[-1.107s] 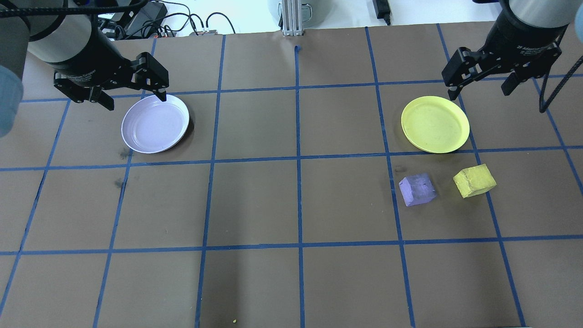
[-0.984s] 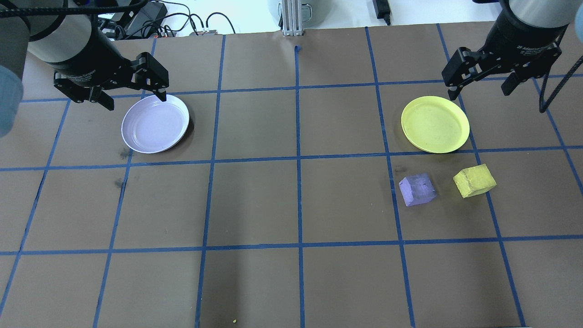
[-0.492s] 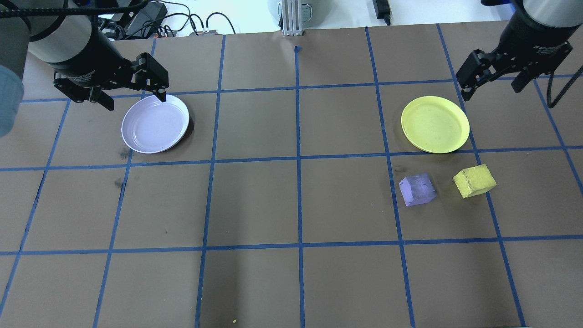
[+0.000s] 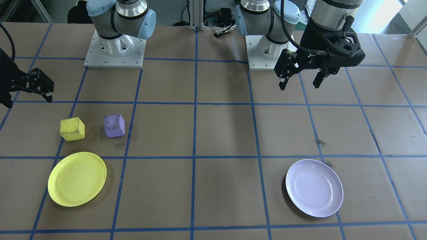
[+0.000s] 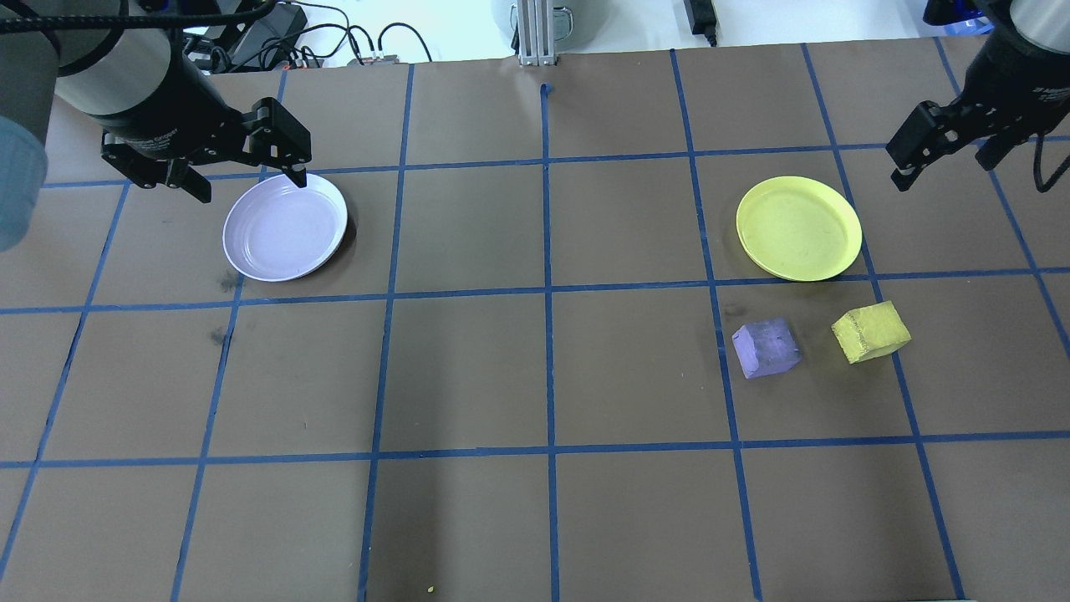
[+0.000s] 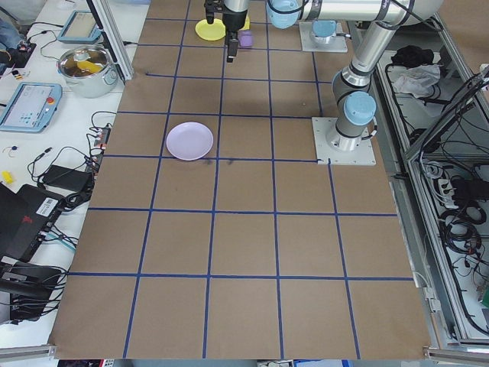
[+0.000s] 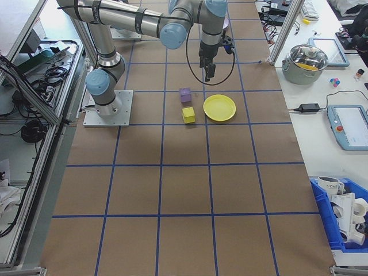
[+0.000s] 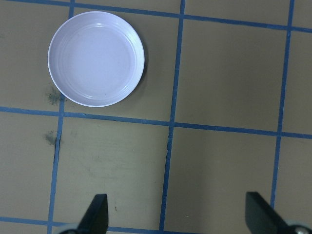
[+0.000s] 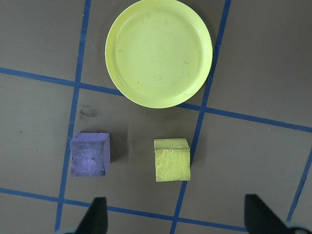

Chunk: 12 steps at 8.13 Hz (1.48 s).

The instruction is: Sort blocks by color into plates

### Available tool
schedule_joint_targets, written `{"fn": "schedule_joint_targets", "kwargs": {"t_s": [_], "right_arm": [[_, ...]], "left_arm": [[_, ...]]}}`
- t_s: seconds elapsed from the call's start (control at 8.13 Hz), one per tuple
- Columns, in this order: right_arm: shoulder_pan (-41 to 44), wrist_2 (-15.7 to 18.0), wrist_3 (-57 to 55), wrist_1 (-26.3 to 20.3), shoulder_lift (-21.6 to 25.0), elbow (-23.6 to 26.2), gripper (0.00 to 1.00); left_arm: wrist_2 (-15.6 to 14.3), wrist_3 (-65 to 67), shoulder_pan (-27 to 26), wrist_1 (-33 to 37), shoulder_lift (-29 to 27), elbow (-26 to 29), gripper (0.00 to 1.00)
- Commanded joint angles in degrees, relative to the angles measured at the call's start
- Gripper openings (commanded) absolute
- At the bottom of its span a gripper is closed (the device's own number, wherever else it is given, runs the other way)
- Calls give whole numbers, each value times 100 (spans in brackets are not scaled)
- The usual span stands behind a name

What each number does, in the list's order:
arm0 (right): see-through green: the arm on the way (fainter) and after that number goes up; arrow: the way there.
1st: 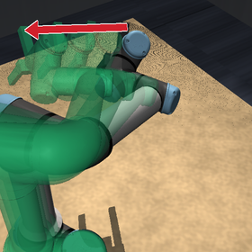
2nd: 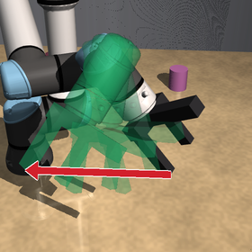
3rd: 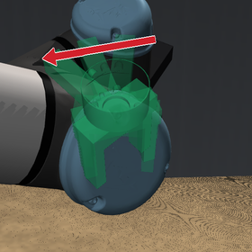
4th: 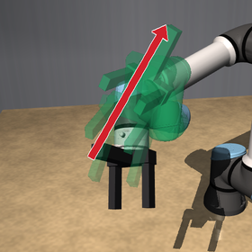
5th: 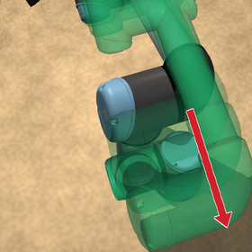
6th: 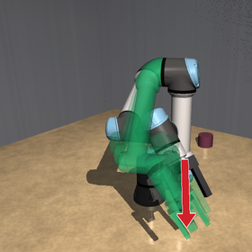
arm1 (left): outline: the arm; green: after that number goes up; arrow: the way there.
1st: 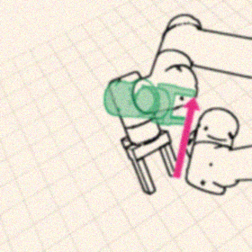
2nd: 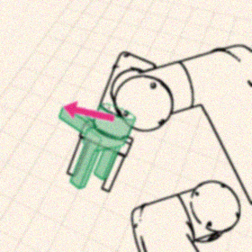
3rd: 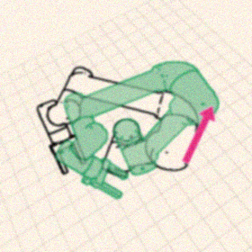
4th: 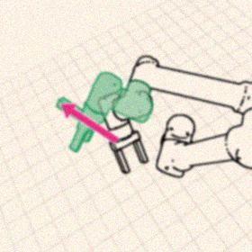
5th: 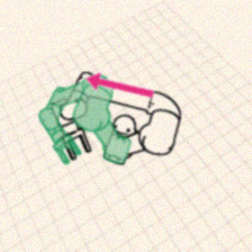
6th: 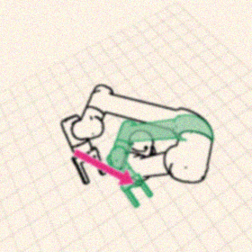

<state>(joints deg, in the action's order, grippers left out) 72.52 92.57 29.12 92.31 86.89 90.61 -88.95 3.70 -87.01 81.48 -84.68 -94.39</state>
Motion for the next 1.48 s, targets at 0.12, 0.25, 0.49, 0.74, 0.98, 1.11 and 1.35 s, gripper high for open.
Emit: {"fn": "schedule_joint_targets", "kwargs": {"t_s": [0.12, 0.25, 0.49, 0.74, 0.98, 1.11, 1.35], "right_arm": [[-63, 41, 58, 706, -392, 708, 100], [-72, 216, 50, 1022, -392, 1095, 100], [-81, 340, 49, 1298, -427, 1484, 100], [-89, 558, 15, 1272, -716, 1529, 100], [-124, 665, 6, 1245, -1006, 1556, 100], [-185, 674, 6, 1245, -1138, 1556, 100], [-204, 683, -203, 1237, -1332, 1556, 100]], "left_arm": [[0, 17, 0, 0, -39, 0, 100], [0, 25, 0, 0, -13, 0, 100], [0, 17, 0, 0, 5, 0, 100], [0, 25, 8, 0, -4, -9, 100], [0, 17, 0, 0, 5, -9, 100], [0, 17, 0, 0, 4, -9, 100], [0, 17, 0, 9, 39, -9, 100]]}}
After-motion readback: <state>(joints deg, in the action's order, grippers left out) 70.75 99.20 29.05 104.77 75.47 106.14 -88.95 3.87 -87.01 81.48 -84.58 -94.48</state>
